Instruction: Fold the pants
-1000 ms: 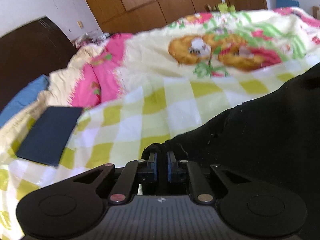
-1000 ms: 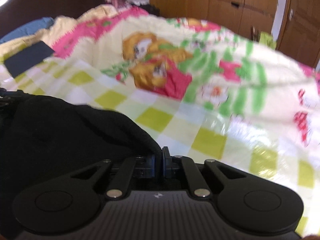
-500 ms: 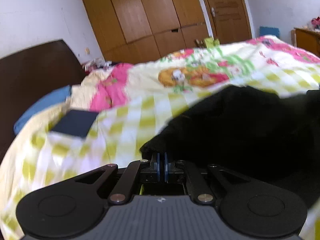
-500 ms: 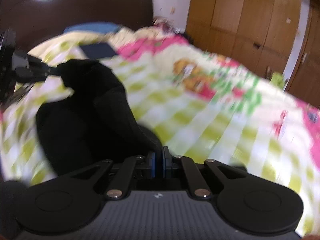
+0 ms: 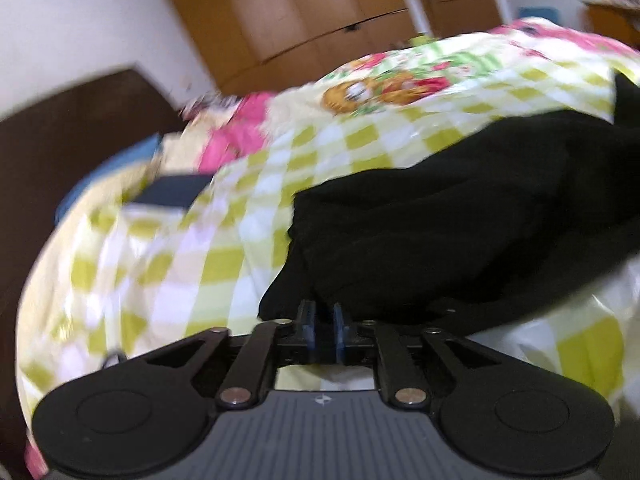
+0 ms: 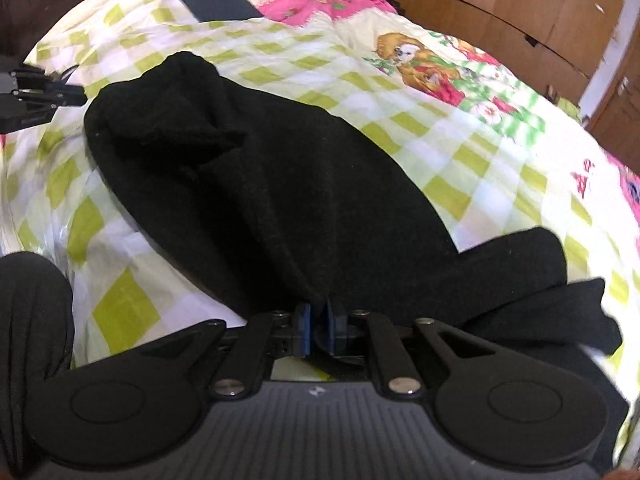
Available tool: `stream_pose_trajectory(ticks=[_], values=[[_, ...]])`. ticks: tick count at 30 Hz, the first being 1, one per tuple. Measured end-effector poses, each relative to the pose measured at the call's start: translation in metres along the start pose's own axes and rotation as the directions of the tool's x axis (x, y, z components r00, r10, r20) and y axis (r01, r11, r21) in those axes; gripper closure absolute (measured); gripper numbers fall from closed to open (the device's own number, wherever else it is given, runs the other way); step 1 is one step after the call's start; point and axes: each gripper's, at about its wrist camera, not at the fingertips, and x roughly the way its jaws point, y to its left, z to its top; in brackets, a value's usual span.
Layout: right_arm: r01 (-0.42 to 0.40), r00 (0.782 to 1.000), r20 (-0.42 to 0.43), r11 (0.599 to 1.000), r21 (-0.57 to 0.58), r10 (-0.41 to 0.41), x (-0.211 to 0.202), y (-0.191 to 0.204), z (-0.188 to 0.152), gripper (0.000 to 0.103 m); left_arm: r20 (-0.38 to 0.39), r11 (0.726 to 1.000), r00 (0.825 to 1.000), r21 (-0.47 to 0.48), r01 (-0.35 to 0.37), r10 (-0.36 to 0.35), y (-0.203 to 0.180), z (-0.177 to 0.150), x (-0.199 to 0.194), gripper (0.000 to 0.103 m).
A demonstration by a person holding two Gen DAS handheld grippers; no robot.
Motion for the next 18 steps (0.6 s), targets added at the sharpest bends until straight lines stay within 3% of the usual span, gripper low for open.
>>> stream_pose_trajectory(ticks=[2, 5, 8, 11, 15, 17, 18], values=[[0.01, 1.0, -0.011, 1.0, -0.023, -0.01, -0.001, 0.004, -0.002, 0.091, 0.026, 0.995, 0.999, 0.095, 0.019, -0.022, -0.012, 0.0, -0.002, 0.057], [0.012, 1.0, -0.024, 1.0, -0.014, -0.013, 0.005, 0.005, -0.001, 0.091, 0.047, 0.98, 0.999, 0.199, -0.019, 0.01, -0.026, 0.0, 0.009, 0.045], [0.006, 0.999, -0.036, 1.0, 0.016, -0.005, 0.01, 0.005, -0.002, 0.091, 0.035, 0.966, 0.999, 0.257, 0.012, -0.022, -0.038, 0.003, 0.021, 0.045], [0.01, 0.999, -0.041, 1.0, 0.005, -0.009, 0.01, 0.007, -0.001, 0.09, 0.075, 0.936, 0.996, 0.351, 0.02, -0.049, -0.054, 0.004, 0.019, 0.045], [0.012, 0.999, -0.05, 1.0, 0.003, -0.012, 0.015, 0.006, -0.002, 0.086, 0.065, 0.904, 0.997, 0.425, -0.055, 0.03, -0.061, -0.001, 0.039, 0.046], [0.017, 0.998, -0.058, 1.0, 0.015, -0.016, 0.02, 0.006, -0.001, 0.087, 0.036, 0.914, 0.998, 0.401, -0.063, 0.053, -0.054, 0.001, 0.05, 0.062], [0.017, 0.998, -0.065, 1.0, 0.02, -0.016, 0.022, 0.006, -0.001, 0.087, 0.029, 0.92, 0.998, 0.387, -0.068, 0.061, -0.05, 0.003, 0.052, 0.064]])
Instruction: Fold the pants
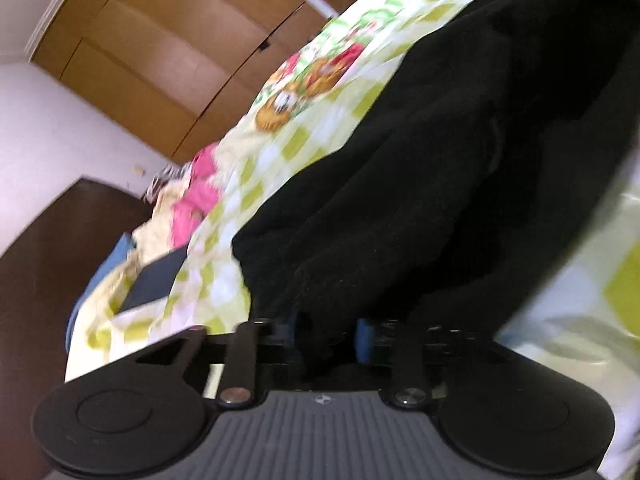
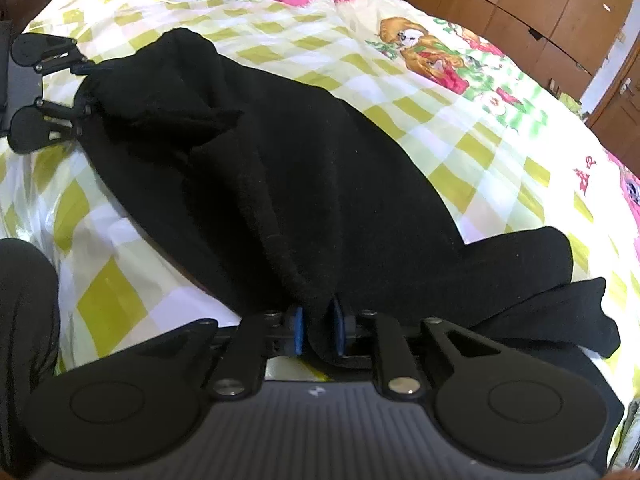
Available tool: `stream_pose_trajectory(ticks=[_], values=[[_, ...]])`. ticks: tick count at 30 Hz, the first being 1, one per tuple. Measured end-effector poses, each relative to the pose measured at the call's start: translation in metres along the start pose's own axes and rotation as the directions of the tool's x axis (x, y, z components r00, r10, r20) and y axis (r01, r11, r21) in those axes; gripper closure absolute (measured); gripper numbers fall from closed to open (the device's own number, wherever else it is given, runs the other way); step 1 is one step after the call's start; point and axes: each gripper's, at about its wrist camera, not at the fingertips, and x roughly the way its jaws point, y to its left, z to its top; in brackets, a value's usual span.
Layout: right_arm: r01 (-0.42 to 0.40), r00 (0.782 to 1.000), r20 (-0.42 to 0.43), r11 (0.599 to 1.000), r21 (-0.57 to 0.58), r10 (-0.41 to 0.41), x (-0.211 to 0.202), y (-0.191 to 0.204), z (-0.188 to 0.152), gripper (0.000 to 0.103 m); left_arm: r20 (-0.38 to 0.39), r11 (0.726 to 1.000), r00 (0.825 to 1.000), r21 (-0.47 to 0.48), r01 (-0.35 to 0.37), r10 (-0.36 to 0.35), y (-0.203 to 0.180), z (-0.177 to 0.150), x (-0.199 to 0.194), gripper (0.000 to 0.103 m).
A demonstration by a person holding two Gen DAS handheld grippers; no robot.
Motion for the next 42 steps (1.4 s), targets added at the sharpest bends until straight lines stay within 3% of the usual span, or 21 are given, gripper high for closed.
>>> stream_pose_trajectory(ticks=[5, 11, 16, 19, 25, 29, 33, 34, 37, 40, 42], values=[[0.011, 1.0, -0.001, 1.0, 0.007, -0.011, -0.005, 0.0, 0.007, 0.094, 0.023, 0.997, 0.997, -0.007, -0.073, 0.073, 0.013, 0.003, -0.001, 0.07], [0.019, 0.995, 0.096, 0.999, -0.03, -0.016, -0.047, 0.012, 0.025, 0.094, 0.061, 0.986, 0.985, -0.066, -0.156, 0.16, 0.052, 0.002, -0.015, 0.073], [-0.051, 0.999, -0.017, 0.998, -0.043, 0.051, -0.009, 0.04, 0.004, 0.094, -0.063, 0.985, 0.986, -0.07, -0.157, 0.153, 0.037, -0.037, 0.0, 0.079], [-0.047, 0.998, -0.045, 0.998, -0.048, 0.045, 0.006, 0.052, -0.008, 0.094, -0.106, 0.982, 0.981, -0.078, -0.171, 0.163, 0.026, -0.055, -0.001, 0.079], [-0.019, 0.999, -0.041, 0.999, -0.05, 0.017, -0.012, 0.05, 0.002, 0.088, -0.034, 0.978, 0.979, -0.058, -0.201, 0.199, 0.025, -0.052, -0.014, 0.075], [-0.007, 1.0, -0.008, 0.996, -0.089, 0.006, -0.043, 0.065, 0.01, 0.083, 0.02, 0.986, 0.987, -0.059, -0.157, 0.158, 0.035, -0.048, -0.014, 0.072], [-0.086, 0.994, 0.059, 0.983, -0.162, 0.097, -0.046, 0.103, 0.039, 0.077, 0.064, 0.993, 0.992, 0.037, -0.115, 0.113, 0.031, -0.05, -0.009, 0.059], [-0.103, 0.989, 0.089, 0.978, -0.183, 0.121, -0.04, 0.115, 0.049, 0.073, 0.069, 0.992, 0.992, 0.061, -0.112, 0.108, 0.029, -0.052, -0.006, 0.054], [-0.154, 0.968, 0.151, 0.951, -0.267, 0.199, -0.008, 0.157, 0.084, 0.06, 0.08, 0.988, 0.992, 0.114, -0.109, 0.1, 0.023, -0.052, 0.0, 0.051], [-0.179, 0.956, 0.162, 0.926, -0.333, 0.243, 0.029, 0.191, 0.115, 0.059, 0.105, 0.977, 0.987, 0.166, -0.135, 0.119, 0.02, -0.054, 0.008, 0.046], [-0.151, 0.958, 0.177, 0.923, -0.355, 0.225, 0.047, 0.206, 0.132, 0.059, 0.112, 0.98, 0.988, 0.155, -0.124, 0.107, 0.024, -0.053, 0.01, 0.046]])
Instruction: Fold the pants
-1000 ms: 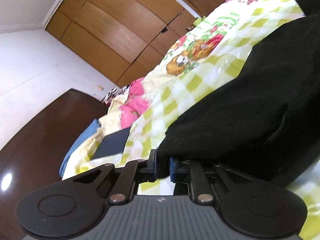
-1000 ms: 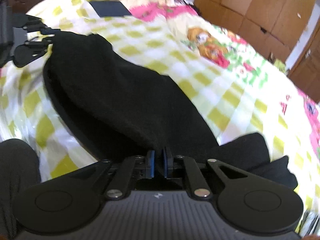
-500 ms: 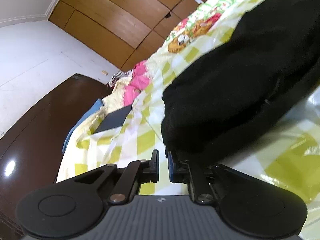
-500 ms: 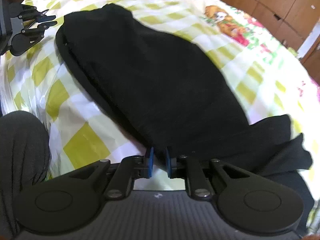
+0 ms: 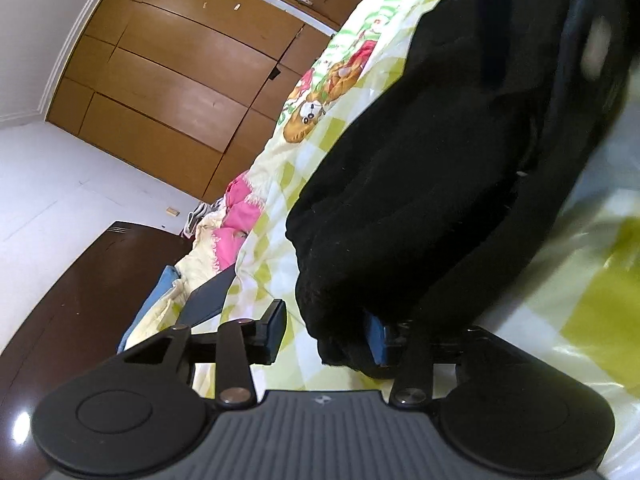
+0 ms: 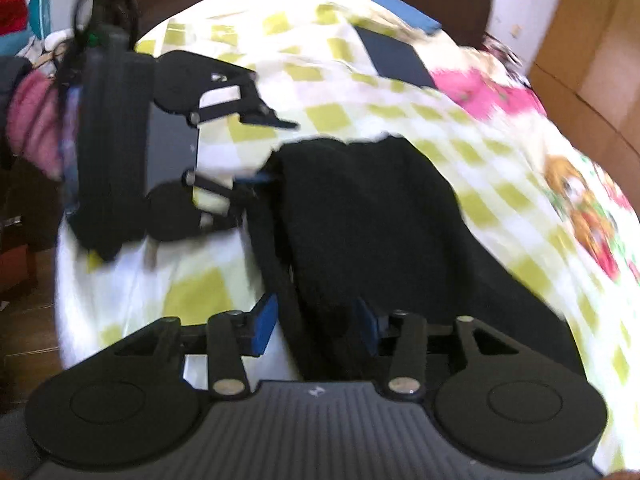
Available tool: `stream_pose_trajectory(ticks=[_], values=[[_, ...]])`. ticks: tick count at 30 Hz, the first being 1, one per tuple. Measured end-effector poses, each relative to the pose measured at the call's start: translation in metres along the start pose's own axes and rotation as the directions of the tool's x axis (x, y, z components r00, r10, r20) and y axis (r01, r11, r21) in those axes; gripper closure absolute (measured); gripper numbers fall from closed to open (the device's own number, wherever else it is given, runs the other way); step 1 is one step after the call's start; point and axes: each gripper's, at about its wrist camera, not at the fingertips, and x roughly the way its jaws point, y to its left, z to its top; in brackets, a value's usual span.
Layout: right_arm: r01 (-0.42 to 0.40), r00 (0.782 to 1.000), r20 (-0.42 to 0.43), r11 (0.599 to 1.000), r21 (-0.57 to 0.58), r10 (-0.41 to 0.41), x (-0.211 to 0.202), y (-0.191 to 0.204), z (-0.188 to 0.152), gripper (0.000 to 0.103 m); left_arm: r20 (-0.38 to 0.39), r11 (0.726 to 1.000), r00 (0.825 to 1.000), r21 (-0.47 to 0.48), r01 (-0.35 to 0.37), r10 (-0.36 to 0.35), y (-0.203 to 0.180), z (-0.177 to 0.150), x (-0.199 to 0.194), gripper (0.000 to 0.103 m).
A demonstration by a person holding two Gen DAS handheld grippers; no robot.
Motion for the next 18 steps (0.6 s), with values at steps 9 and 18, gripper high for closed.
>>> stream_pose_trajectory(ticks=[9, 18], values=[[-0.03, 0.999, -0.013, 0.992, 0.123, 0.032, 0.024, -0.009, 0.009, 0.095, 0.016, 0.996, 1.0, -0.087, -0.003, 0.004, 0.017, 0.001, -0.002, 0.071], [-0.114, 0.993, 0.058, 0.981, 0.155, 0.106, -0.009, 0.0, 0.016, 0.098, -0.009, 0.98, 0.997, -0.185, -0.074, 0.073, 0.034, -0.015, -0.03, 0.082]])
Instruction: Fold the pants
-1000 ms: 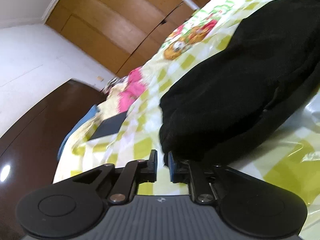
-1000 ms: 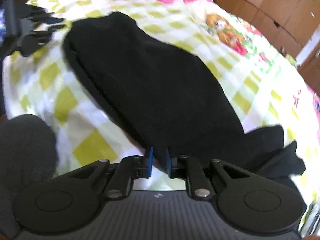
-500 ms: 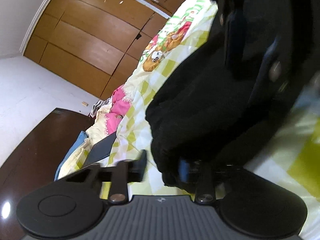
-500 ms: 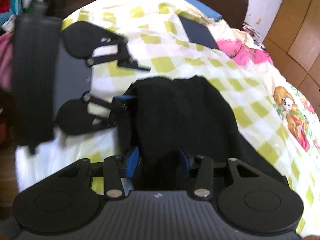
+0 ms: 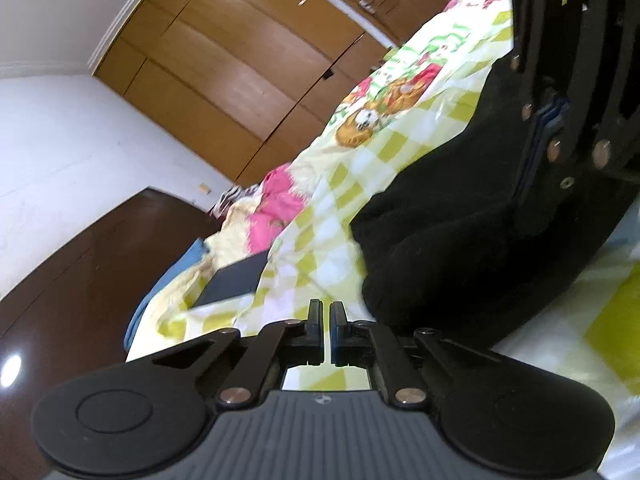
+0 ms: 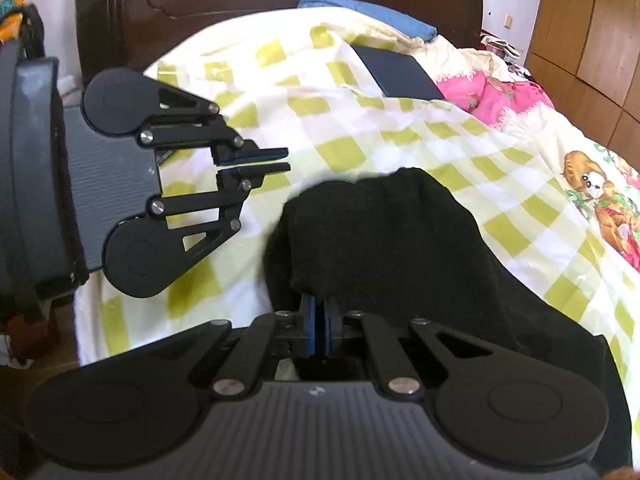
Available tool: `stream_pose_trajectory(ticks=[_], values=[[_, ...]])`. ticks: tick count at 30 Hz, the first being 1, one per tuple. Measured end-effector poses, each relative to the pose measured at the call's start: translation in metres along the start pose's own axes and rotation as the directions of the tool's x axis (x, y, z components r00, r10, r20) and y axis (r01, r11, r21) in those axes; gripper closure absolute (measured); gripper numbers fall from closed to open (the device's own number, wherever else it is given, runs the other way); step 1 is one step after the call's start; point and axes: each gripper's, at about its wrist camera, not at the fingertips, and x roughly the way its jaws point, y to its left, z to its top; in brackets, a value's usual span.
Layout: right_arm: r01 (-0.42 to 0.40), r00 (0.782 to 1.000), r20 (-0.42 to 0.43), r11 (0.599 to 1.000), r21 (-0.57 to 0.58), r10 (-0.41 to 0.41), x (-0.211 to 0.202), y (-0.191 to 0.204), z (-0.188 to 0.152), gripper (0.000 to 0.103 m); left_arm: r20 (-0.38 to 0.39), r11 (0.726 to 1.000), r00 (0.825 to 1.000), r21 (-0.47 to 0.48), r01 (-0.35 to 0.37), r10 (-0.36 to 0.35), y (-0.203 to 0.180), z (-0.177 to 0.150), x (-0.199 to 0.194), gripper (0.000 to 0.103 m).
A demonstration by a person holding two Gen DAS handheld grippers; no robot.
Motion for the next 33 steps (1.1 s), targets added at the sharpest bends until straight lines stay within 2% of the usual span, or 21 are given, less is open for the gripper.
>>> stream_pose_trajectory(ticks=[3, 6, 8, 13, 16, 19, 22, 26, 28, 30, 31, 33], values=[[-0.013, 1.0, -0.009, 0.999, -0.031, 0.012, 0.011, 0.012, -0.002, 0.097, -0.016, 1.0, 1.0, 0.021, 0.008, -0.007, -0.005, -0.006, -0.002, 0.08], [-0.013, 1.0, -0.016, 0.999, -0.036, 0.012, 0.015, 0.011, -0.007, 0.097, 0.035, 0.996, 0.999, 0.079, 0.038, -0.041, -0.013, -0.003, -0.011, 0.072], [-0.017, 1.0, -0.012, 1.0, -0.016, 0.017, 0.007, 0.004, -0.008, 0.098, 0.052, 0.99, 0.997, 0.133, 0.053, -0.061, -0.018, -0.003, -0.01, 0.047], [-0.033, 0.999, 0.017, 0.995, 0.089, 0.031, -0.012, -0.016, 0.003, 0.098, 0.105, 0.964, 0.986, 0.249, 0.098, -0.127, -0.031, -0.001, -0.013, 0.046], [-0.053, 0.998, 0.028, 0.99, 0.13, 0.049, -0.014, -0.02, 0.009, 0.098, 0.111, 0.955, 0.99, 0.293, 0.051, -0.087, -0.038, 0.006, -0.004, 0.046], [-0.051, 0.998, 0.03, 0.988, 0.148, 0.047, -0.015, -0.024, 0.012, 0.098, 0.112, 0.955, 0.99, 0.292, 0.051, -0.087, -0.037, 0.01, -0.001, 0.053], [-0.052, 0.998, 0.045, 0.984, 0.173, 0.045, -0.023, -0.032, 0.015, 0.098, 0.136, 0.966, 0.988, 0.256, 0.041, -0.079, -0.029, 0.007, -0.015, 0.052], [-0.064, 0.997, 0.059, 0.976, 0.207, 0.053, -0.026, -0.041, 0.019, 0.098, 0.17, 0.955, 0.979, 0.291, 0.061, -0.114, -0.036, 0.004, -0.031, 0.035], [-0.058, 0.997, 0.062, 0.977, 0.206, 0.046, -0.027, -0.041, 0.022, 0.098, 0.171, 0.946, 0.976, 0.317, 0.071, -0.131, -0.045, 0.005, -0.028, 0.034], [-0.067, 0.996, 0.073, 0.978, 0.199, 0.053, -0.032, -0.039, 0.024, 0.098, 0.156, 0.948, 0.98, 0.312, 0.066, -0.119, -0.05, 0.007, -0.018, 0.034], [-0.068, 0.996, 0.077, 0.98, 0.187, 0.054, -0.034, -0.038, 0.025, 0.098, 0.144, 0.951, 0.984, 0.304, 0.056, -0.104, -0.05, 0.008, -0.013, 0.035], [-0.069, 0.996, 0.074, 0.985, 0.16, 0.057, -0.036, -0.033, 0.025, 0.098, 0.11, 0.962, 0.989, 0.263, 0.068, -0.1, -0.041, 0.011, -0.003, 0.049]])
